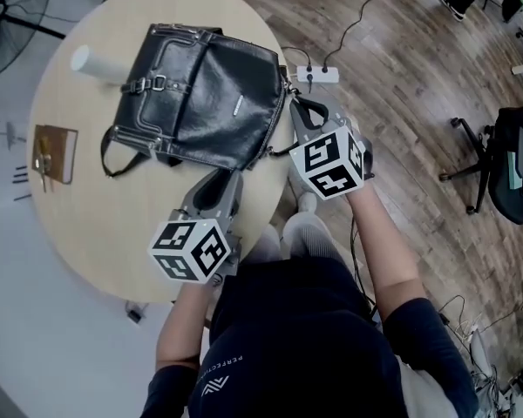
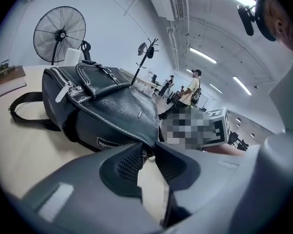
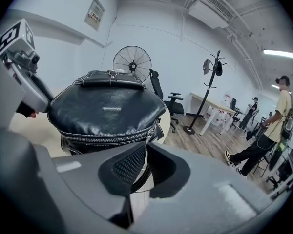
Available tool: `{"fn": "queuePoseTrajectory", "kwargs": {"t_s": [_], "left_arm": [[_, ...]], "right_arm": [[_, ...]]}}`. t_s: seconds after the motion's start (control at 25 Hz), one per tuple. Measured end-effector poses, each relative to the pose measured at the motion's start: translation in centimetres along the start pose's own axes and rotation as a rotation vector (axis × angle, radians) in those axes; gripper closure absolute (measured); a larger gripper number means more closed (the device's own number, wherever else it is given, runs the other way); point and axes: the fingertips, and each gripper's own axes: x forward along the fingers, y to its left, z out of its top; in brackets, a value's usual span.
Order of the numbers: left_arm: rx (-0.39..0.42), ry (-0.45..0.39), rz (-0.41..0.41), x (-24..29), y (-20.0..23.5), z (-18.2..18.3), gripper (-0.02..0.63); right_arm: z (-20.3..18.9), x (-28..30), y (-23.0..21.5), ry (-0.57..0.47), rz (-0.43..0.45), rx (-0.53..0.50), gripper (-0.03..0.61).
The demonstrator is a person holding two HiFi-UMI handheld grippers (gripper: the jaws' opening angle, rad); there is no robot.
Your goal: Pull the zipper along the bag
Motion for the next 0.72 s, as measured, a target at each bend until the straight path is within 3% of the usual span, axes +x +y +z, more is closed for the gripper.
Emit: {"fn": "queuePoseTrajectory", "kwargs": {"t_s": [0.28,0.72], "left_arm": [[0.014,0.003,-0.032,-1.0,0.1,-0.1,0.541],[0.005,-0.115,-0.052,-5.1,0.6,2.1,0.601]], "right_arm": [[0.0,-2.6,1.4,-0.013,0.015,0.091,0.560],[1.3,-7.2,2.4,-0.046,0.005,0.153,0.574]]}}
